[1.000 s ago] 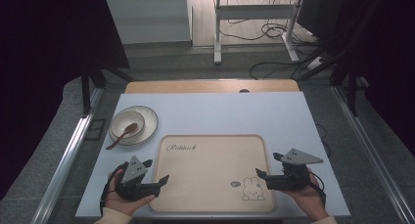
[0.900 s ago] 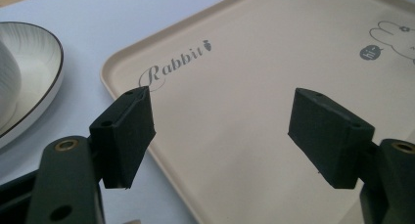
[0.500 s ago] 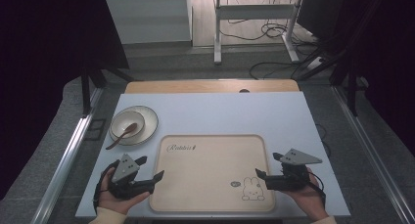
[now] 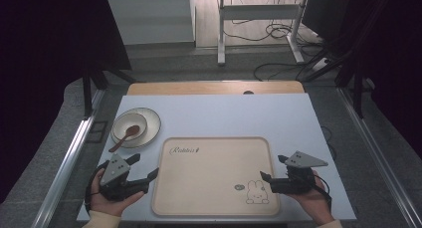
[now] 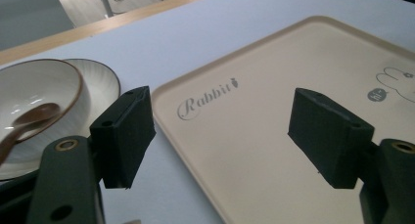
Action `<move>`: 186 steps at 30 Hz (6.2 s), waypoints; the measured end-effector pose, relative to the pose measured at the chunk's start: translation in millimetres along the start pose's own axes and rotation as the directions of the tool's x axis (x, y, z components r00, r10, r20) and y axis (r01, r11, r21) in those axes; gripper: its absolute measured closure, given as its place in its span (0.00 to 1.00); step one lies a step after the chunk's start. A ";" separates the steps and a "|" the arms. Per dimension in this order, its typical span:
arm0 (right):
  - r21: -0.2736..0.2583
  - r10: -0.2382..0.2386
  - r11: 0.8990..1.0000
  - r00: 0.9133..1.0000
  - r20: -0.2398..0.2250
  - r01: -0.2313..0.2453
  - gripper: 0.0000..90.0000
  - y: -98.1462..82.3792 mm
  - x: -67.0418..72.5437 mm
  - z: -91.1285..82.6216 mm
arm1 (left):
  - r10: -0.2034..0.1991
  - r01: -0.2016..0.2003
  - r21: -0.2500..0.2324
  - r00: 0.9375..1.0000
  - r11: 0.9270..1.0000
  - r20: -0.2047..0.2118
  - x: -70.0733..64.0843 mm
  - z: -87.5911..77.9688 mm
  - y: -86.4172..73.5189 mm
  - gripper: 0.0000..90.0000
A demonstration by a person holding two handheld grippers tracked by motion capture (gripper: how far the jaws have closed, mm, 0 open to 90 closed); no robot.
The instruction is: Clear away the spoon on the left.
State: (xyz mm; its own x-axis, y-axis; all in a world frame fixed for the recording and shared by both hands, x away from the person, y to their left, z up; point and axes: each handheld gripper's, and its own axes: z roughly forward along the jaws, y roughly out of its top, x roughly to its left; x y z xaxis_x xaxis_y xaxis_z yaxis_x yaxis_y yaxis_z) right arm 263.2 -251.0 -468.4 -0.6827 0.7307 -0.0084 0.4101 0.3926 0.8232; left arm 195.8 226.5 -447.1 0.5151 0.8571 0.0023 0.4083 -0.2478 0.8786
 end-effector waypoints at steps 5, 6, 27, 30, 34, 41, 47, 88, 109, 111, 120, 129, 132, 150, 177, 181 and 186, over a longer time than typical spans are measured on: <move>-0.002 0.001 1.000 1.000 0.002 0.000 0.17 0.1 -0.1 -0.3 | -0.020 0.020 -0.023 1.000 1.000 -0.019 8.8 -7.8 -0.2 0.28; -0.003 0.000 1.000 1.000 0.002 0.000 0.17 0.2 -0.1 -0.3 | -0.029 0.028 -0.029 0.999 0.999 -0.029 12.8 -10.8 -0.7 0.28; -0.004 -0.003 1.000 1.000 -0.004 0.003 0.17 0.5 0.9 0.1 | -0.099 0.092 -0.066 0.989 0.994 -0.108 43.3 -26.8 -10.1 0.27; -0.001 -0.003 1.000 1.000 -0.006 0.003 0.17 0.4 1.2 0.4 | -0.104 0.097 -0.066 0.988 0.993 -0.118 46.5 -26.5 -11.5 0.27; 0.002 -0.006 1.000 1.000 -0.006 0.006 0.17 0.3 1.9 0.8 | -0.111 0.102 -0.071 0.985 0.992 -0.133 51.2 -27.1 -13.0 0.27; 0.007 -0.007 1.000 1.000 -0.007 0.008 0.18 0.2 2.6 1.8 | -0.133 0.123 -0.068 0.976 0.990 -0.172 65.8 -24.9 -20.1 0.26; 0.008 -0.009 1.000 1.000 -0.008 0.009 0.18 0.0 2.7 2.0 | -0.134 0.126 -0.052 0.973 0.991 -0.189 74.1 -18.9 -23.3 0.26; 0.036 -0.021 0.999 1.000 0.000 0.021 0.18 -1.3 4.6 6.4 | 0.093 -0.063 0.116 0.956 0.991 -0.277 104.4 32.0 -36.4 0.61; 0.043 -0.019 0.999 1.000 0.012 0.019 0.19 -1.4 4.5 6.5 | 0.069 -0.031 0.119 0.942 0.992 -0.329 103.6 29.3 -36.6 0.84; 0.042 -0.019 0.999 1.000 0.012 0.018 0.19 -1.4 4.4 6.5 | 0.060 -0.026 0.106 0.941 0.994 -0.333 103.7 27.8 -35.7 0.84; 0.043 -0.022 0.999 1.000 0.014 0.021 0.19 -1.5 4.6 6.7 | 0.033 -0.011 0.067 0.939 0.998 -0.343 102.6 23.5 -32.6 0.85; 0.043 -0.024 0.999 1.000 0.014 0.023 0.19 -1.5 4.6 6.7 | -0.009 0.005 -0.013 0.940 1.000 -0.342 100.3 15.4 -25.7 0.85; 0.040 -0.025 0.999 1.000 0.017 0.024 0.19 -1.5 4.6 6.5 | -0.021 0.008 -0.037 0.936 0.999 -0.352 99.4 12.0 -23.4 0.85; 0.026 -0.025 0.999 0.999 0.022 0.024 0.19 -0.4 4.4 4.6 | -0.067 0.015 -0.155 0.940 0.988 -0.336 91.1 -10.2 -4.3 0.86; 0.019 -0.025 1.000 0.999 0.028 0.025 0.19 0.2 3.3 3.0 | -0.050 0.009 -0.181 0.974 0.983 -0.221 70.0 -22.6 19.1 0.94; 0.020 -0.026 0.999 0.999 0.027 0.025 0.19 0.2 3.5 3.0 | -0.033 -0.007 -0.192 0.978 0.981 -0.204 63.7 -25.5 25.1 0.94; 0.018 -0.026 1.000 0.999 0.028 0.026 0.19 0.3 3.2 2.6 | -0.016 -0.022 -0.200 0.983 0.980 -0.185 58.3 -27.0 29.8 0.94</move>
State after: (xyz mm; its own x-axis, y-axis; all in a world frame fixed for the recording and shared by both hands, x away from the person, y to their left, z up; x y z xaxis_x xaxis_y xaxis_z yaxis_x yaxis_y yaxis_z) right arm 262.7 -247.1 -469.7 -0.6756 0.7358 -0.0460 0.4031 0.4209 0.8126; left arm 217.6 281.3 -407.8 0.3601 0.9298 0.0765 0.2379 -0.1708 0.9562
